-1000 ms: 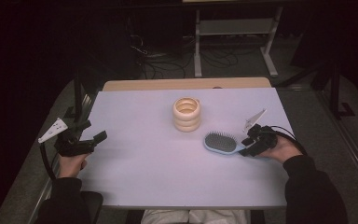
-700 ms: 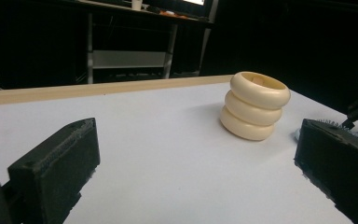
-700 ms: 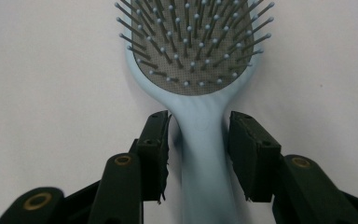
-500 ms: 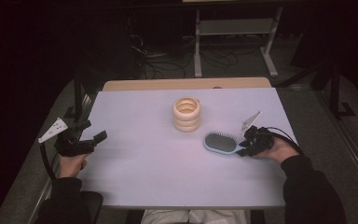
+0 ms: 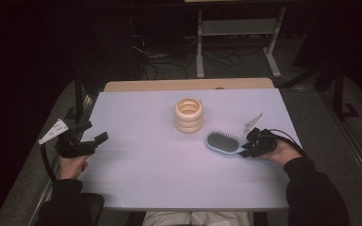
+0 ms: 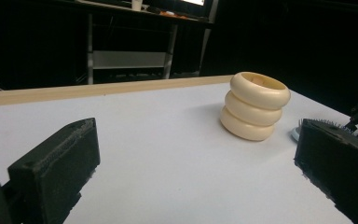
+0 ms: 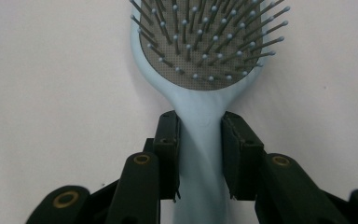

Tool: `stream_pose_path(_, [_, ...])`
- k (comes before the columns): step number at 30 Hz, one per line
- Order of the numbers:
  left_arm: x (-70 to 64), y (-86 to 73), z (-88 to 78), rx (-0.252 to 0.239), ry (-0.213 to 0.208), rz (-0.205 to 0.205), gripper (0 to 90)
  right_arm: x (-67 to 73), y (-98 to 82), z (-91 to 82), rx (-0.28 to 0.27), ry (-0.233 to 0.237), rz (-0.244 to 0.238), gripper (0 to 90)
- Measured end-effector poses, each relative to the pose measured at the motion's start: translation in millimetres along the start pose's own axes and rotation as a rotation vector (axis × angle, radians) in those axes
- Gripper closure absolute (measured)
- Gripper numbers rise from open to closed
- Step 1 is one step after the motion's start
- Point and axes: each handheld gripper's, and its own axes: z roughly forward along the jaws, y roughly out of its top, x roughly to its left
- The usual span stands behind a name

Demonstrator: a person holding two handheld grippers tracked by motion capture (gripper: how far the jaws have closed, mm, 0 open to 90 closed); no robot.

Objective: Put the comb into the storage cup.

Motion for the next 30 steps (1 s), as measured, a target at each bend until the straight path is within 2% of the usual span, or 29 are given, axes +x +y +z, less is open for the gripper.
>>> stream_pose_path(9, [-0.1, -0.1, -0.2, 0.001, 0.001, -0.001, 0.0, 4.8, 3.7, -4.4, -0.025, -0.019, -0.004, 68.3])
stream_pose_path(20, [-1.1, -0.4, -0.8, 0.003, 0.004, -0.002, 0.0, 5.4, 12.4, -24.9, -0.071, -0.044, -0.009, 68.3])
stream_pose_path(30, [0.2, -0.2, -2.1, -0.006, 0.008, -0.009, 0.0, 6.8, 25.1, -43.7, -0.078, -0.061, -0.01, 68.3])
